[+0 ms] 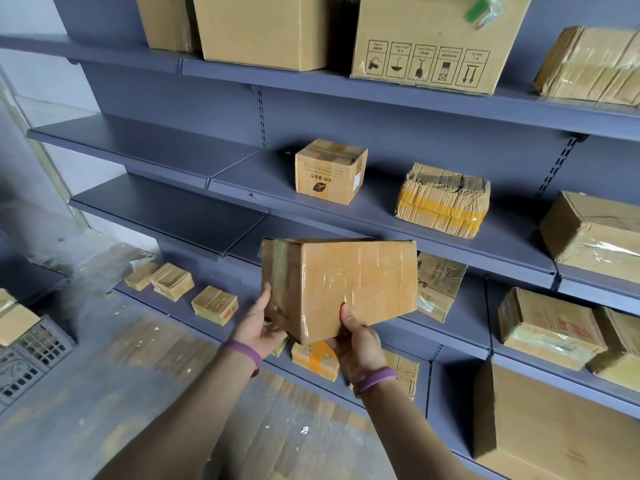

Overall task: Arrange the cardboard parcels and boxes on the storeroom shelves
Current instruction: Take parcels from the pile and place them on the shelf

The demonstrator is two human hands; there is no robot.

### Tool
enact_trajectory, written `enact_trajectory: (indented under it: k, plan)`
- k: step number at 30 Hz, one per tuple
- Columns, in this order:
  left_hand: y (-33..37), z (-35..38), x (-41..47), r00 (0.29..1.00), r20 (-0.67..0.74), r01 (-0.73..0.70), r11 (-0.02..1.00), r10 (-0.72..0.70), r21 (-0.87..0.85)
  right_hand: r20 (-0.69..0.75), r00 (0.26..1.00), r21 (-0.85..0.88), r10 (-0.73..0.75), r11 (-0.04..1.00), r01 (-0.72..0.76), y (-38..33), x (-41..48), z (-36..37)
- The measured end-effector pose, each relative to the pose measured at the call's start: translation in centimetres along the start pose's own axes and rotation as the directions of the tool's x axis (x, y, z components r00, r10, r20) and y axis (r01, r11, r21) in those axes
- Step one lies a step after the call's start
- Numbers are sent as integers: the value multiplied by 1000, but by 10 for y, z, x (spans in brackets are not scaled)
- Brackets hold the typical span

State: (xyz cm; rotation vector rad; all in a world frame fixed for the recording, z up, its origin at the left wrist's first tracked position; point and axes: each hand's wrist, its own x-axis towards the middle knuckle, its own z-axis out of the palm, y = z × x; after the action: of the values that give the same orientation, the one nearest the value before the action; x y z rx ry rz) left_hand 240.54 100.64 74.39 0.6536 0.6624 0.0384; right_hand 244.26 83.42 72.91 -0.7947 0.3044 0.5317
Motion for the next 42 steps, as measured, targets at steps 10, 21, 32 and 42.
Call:
enact_trajectory:
  k: [10,21,32,42]
  plan:
    - [-13,2,-8,993,51,-101,993,104,-63,128,989,-85,72,994,-61,2,-7,-3]
    - [12,-41,0,989,103,-94,990,106,-109,-48,992,50,-119,991,122,-34,13,-34]
    - [-2,-37,-17,954,185,-180,943,237,-281,-79,963,95,-258,960,265,-38,7,-30]
    - [-19,-5,-22,961,197,-131,950,192,-285,-154,929,64,-335,935,348,-8,-7,17]
